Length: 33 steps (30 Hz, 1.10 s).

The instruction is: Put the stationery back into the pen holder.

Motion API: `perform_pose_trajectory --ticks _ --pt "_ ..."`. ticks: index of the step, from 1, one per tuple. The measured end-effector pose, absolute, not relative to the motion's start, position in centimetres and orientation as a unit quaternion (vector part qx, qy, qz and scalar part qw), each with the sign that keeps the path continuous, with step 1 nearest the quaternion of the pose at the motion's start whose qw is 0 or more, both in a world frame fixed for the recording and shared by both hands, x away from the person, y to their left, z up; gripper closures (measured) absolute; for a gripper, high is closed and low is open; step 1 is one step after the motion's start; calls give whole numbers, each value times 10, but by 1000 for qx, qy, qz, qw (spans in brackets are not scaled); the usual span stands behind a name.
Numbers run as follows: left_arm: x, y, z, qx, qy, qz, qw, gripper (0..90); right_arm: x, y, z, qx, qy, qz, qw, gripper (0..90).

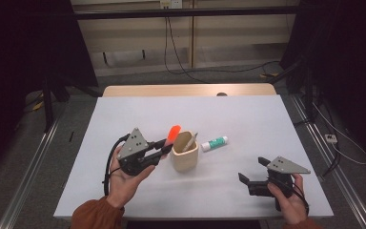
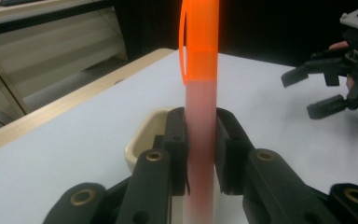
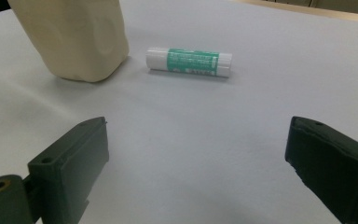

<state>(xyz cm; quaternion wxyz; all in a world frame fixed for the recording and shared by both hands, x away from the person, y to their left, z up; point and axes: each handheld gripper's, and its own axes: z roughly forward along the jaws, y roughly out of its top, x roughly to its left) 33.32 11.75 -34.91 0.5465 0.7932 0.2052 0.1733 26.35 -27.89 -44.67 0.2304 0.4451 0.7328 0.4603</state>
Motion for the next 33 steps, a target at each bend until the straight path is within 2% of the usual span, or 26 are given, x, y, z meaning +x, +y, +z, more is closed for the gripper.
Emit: perform_pose_trajectory --ticks 12,33 --pt "349 104 -333 775 201 176 572 774 265 -278 -449 447 736 456 224 56" --pt "377 90 -343 759 246 159 581 774 265 -278 -449 446 737 456 223 56"
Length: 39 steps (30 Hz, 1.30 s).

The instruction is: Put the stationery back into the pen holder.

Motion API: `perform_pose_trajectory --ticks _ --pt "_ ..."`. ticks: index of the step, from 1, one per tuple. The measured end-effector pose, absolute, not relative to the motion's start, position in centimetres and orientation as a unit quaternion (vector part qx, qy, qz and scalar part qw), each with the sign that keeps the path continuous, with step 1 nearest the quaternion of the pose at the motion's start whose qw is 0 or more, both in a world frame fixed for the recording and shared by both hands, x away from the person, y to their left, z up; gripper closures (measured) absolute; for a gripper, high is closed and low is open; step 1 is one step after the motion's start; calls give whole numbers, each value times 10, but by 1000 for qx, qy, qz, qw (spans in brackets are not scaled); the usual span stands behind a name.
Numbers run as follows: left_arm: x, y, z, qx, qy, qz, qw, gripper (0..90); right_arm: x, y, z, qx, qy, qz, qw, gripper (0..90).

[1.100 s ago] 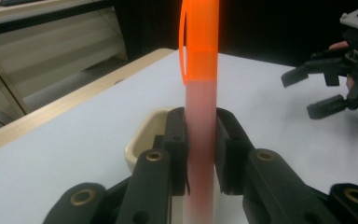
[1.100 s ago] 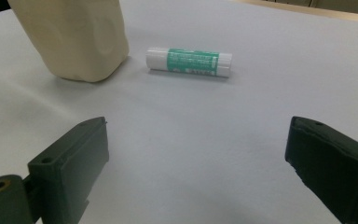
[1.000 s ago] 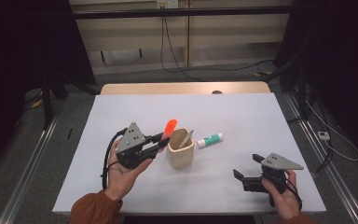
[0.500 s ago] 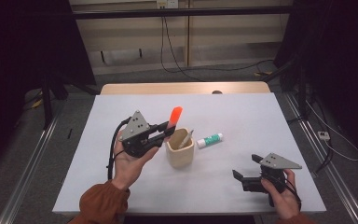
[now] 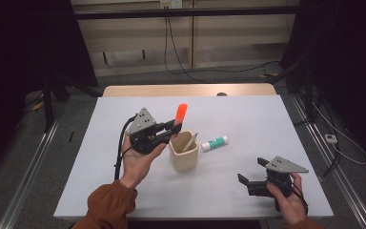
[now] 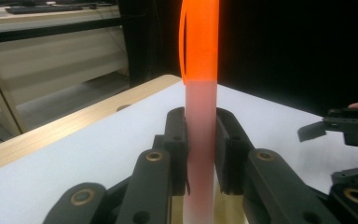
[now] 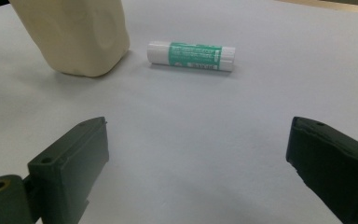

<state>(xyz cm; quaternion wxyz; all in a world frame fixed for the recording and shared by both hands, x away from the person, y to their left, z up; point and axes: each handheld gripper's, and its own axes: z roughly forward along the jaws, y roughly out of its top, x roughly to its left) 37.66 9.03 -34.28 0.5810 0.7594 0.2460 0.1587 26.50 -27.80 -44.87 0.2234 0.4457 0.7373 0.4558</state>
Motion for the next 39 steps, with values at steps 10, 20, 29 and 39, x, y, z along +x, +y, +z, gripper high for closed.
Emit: perform_pose_trajectory --ticks 10,20,29,39 --pt "388 83 -354 762 262 150 573 774 266 -278 -449 444 739 455 223 56" --pt "389 80 -374 772 264 151 558 774 266 -277 -450 443 741 454 220 56" --pt "388 76 -386 781 261 152 547 773 266 -276 -450 442 743 453 219 57" --pt "386 78 -397 785 266 153 539 773 266 -276 -450 440 745 452 216 57"
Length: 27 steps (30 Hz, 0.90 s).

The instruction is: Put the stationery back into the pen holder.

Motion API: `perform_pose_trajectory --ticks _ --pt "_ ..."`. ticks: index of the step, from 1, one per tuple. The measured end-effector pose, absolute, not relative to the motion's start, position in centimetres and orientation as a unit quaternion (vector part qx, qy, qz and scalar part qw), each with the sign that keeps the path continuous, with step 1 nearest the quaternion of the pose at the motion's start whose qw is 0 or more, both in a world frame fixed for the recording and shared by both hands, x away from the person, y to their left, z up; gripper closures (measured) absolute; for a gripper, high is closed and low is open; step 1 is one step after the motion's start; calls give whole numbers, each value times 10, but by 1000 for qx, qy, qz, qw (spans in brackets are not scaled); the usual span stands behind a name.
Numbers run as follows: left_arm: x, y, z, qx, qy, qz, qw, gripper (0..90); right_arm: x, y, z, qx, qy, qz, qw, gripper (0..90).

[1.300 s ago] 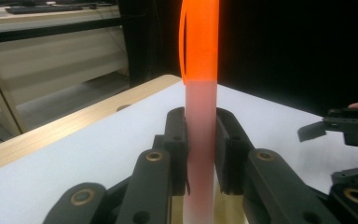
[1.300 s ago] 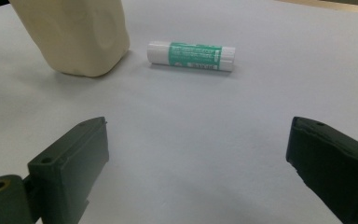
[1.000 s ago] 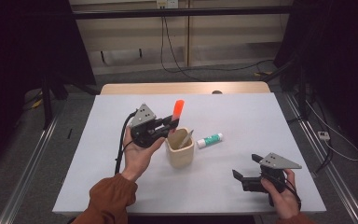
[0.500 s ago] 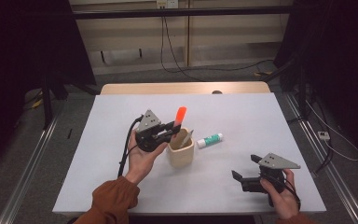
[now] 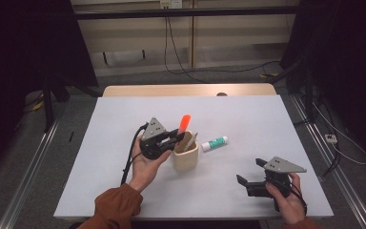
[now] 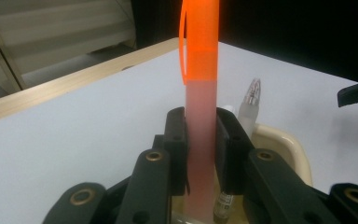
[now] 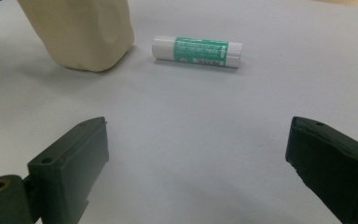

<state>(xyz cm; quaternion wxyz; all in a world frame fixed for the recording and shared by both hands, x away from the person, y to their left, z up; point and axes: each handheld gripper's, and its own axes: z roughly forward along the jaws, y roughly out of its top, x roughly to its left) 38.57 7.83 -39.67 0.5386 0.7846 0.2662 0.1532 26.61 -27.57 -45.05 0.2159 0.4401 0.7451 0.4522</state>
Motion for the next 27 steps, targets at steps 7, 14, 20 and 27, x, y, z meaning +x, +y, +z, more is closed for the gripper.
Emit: perform_pose_trajectory --ticks 7,14,20,27 --pt "385 75 -402 791 260 154 531 772 266 -275 -450 439 746 452 215 57" --pt "384 74 -404 795 257 153 528 771 266 -275 -451 438 747 452 215 57" --pt "384 76 -403 790 258 143 537 763 266 -275 -451 437 747 453 215 58" --pt "383 80 -399 783 257 143 549 685 266 -275 -451 437 747 452 215 57"
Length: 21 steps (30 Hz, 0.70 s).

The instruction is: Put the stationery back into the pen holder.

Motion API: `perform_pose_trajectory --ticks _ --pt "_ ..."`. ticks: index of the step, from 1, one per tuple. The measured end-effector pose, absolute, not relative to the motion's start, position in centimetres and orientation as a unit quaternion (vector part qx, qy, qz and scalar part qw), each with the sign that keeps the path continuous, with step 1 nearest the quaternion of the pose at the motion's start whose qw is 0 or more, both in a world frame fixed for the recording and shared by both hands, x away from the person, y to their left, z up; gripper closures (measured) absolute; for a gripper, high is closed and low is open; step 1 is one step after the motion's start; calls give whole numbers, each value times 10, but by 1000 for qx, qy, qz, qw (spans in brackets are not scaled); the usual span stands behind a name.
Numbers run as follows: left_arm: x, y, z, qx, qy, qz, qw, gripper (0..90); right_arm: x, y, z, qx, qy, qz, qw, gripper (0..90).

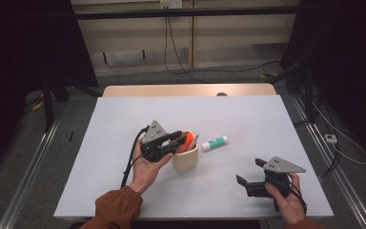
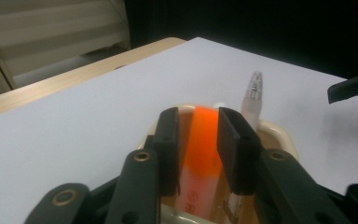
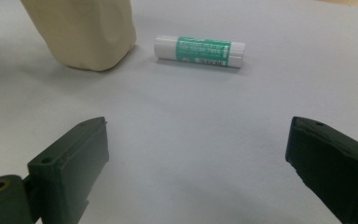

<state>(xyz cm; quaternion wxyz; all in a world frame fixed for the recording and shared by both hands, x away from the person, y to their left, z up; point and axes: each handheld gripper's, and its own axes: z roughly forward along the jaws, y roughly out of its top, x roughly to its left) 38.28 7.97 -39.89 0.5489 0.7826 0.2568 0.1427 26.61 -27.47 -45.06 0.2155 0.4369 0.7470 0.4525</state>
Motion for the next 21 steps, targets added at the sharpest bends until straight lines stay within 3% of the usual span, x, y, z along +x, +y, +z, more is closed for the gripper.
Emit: perform_pose_trajectory --ticks 3,11,21 --pt "383 82 -397 775 262 139 557 625 266 -275 -451 437 747 453 215 57" --pt "385 91 -390 769 288 148 551 357 266 -275 -451 438 747 451 214 57" --pt "380 110 -386 781 284 151 535 186 269 -274 -453 445 748 442 218 59"
